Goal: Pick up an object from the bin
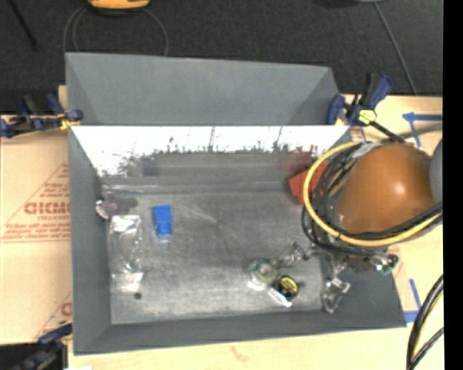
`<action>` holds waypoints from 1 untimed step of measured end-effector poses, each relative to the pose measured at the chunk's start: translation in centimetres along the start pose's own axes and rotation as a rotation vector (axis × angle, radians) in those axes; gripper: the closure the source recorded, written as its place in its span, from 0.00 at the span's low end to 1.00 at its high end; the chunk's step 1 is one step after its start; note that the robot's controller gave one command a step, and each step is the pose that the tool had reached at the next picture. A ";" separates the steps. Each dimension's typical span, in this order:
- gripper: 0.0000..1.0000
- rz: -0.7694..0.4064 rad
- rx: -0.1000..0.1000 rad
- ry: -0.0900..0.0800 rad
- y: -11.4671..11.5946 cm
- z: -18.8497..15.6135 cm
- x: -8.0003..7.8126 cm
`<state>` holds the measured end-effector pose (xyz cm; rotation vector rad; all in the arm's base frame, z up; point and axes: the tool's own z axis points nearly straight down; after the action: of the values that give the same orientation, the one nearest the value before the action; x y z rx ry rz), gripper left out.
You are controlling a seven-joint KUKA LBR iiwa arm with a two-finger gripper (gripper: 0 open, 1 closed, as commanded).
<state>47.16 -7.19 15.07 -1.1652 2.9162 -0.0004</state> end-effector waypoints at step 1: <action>0.00 -0.266 0.013 -0.012 1.3 6.6 -3.1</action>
Offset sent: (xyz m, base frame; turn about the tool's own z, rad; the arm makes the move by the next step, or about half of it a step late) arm 0.0079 0.0301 -0.0707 -0.2668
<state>48.53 -4.14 8.52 -1.5341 2.7220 -0.0121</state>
